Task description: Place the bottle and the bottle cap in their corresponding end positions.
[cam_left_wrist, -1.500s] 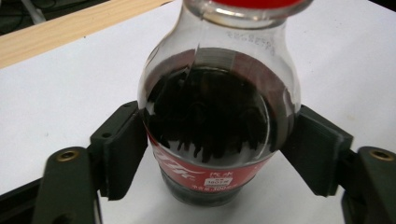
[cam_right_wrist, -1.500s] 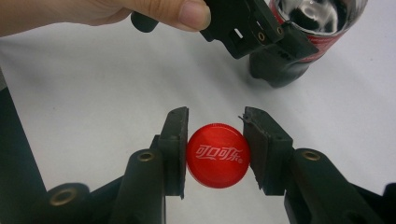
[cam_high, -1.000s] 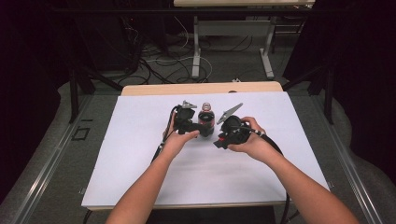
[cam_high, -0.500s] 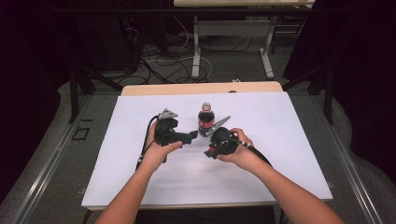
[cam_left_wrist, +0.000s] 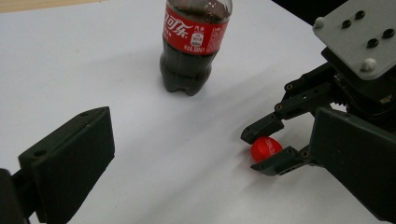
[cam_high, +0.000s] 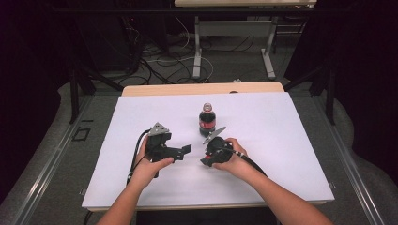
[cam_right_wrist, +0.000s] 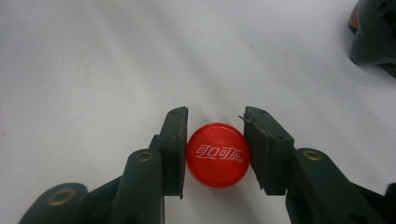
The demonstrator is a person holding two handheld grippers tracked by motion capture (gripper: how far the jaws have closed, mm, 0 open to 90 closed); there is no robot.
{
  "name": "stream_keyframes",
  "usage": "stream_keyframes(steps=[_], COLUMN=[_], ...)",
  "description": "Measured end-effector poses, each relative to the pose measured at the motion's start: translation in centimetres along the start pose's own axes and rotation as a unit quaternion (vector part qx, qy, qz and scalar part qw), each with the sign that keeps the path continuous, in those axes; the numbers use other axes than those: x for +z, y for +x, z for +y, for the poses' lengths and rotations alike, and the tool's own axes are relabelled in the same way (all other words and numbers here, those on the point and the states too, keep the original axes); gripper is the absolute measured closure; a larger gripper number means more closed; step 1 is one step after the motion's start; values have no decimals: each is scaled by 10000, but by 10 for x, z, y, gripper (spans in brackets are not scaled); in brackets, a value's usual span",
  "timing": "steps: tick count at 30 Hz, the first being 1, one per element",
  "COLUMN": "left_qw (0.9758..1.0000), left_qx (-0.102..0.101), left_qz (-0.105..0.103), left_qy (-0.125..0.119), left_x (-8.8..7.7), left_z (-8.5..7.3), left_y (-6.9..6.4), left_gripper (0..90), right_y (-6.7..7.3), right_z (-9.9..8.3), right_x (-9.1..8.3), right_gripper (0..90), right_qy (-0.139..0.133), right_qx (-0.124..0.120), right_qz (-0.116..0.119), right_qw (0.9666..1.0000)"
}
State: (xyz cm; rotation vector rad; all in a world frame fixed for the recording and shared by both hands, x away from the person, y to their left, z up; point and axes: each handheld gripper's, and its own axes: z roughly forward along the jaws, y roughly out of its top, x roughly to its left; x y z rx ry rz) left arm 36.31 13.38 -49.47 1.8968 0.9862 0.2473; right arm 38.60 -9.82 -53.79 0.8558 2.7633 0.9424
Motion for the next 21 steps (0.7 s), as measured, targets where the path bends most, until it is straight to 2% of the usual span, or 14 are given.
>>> stream_keyframes(steps=[1, 4, 6, 8, 11, 13, 15, 16, 19, 21], left_qw=[10000, 10000, 10000, 9999, 9998, 9997, 9996, 9995, 9991, 9986], left_qx=[-12, -30, -90, -107, -154, -198, -210, -241, -296, -310], left_qz=[-8, 17, 13, 43, 100, 143, 166, 218, 313, 419], left_qy=[39, 9, 34, 27, 40, 5, 53, -30, -56, -16], left_x=[-1, 0, 0, 0, -2, -4, -8, -8, -14, -17], left_z=[-1, -2, -3, -4, -7, -8, -9, -10, -12, -13], left_y=[1, 2, 3, 5, 10, 12, 16, 17, 22, 26], left_gripper=[5, 5, 5, 5, 5, 5, 5, 5, 5, 5], right_y=[0, 1, 1, 0, 1, -1, -5, -8, -17, -25], right_z=[0, -1, 0, 0, 1, -1, -6, -10, -24, -37], right_x=[1, 3, 4, 1, -12, -25, -37, -44, -62, -72], right_gripper=[578, 482, 396, 366, 364, 337, 335, 329, 294, 237], right_qy=[-66, -28, -74, -71, -116, -164, -303, -407, -655, -1079], right_qx=[-53, -65, 24, -5, 141, 206, 368, 442, 706, 896], right_qz=[-2, 7, -56, -62, -217, -438, -483, -521, -603, -785], right_qw=[10000, 10000, 10000, 10000, 9996, 9987, 9977, 9968, 9935, 9870])
